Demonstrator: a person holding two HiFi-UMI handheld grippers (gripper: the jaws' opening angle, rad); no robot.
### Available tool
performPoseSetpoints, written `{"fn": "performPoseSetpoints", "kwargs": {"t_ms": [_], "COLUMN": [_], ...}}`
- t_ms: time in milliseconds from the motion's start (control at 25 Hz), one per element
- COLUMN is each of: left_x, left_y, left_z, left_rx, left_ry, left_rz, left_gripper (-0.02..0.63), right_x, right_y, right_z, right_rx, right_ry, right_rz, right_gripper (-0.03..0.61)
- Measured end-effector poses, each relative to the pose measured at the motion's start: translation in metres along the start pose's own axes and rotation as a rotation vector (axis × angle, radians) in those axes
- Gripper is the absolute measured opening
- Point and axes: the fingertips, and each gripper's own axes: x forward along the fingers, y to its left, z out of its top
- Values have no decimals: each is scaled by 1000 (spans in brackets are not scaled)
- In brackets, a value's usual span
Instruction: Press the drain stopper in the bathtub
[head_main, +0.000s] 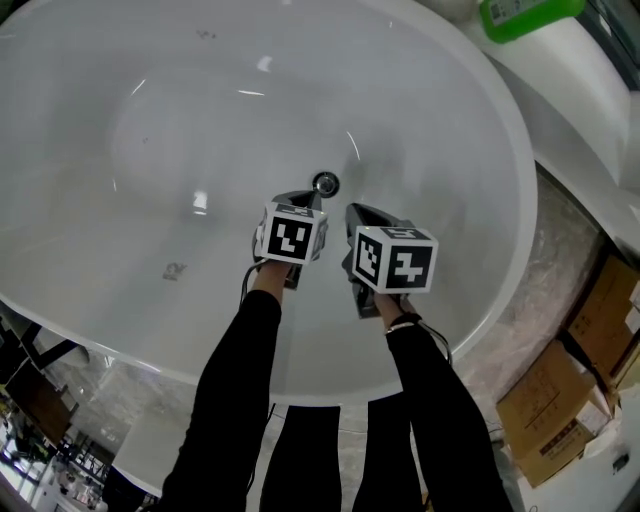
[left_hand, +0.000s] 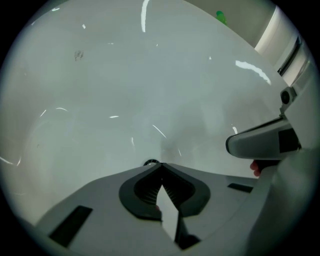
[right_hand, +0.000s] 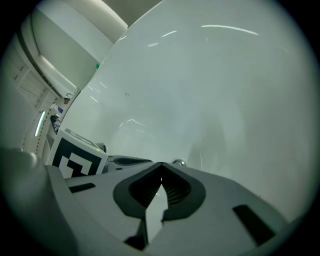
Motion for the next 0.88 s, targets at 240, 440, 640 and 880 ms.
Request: {"fn": "performPoseSetpoints", "kwargs": {"t_ms": [240, 440, 640, 880], "left_x": [-31, -55, -81, -113], "left_y": [-19, -35, -49, -62], "left_z": [5, 11, 15, 22], "left_rx": [-8, -8, -10, 23], "left_ry": [-34, -70, -103, -140], "left_rz": [-18, -15, -22, -16], "left_gripper": [8, 8, 8, 8], "right_x": [-24, -48, -71, -99], "right_y": [14, 19, 24, 37], "right_z": [7, 10, 9, 14], "right_rx": [-32, -57, -78, -95], "right_ry": [-12, -21, -32, -65], "right_rz": [3, 5, 6, 24], "right_gripper": [-5, -4, -5, -4]}}
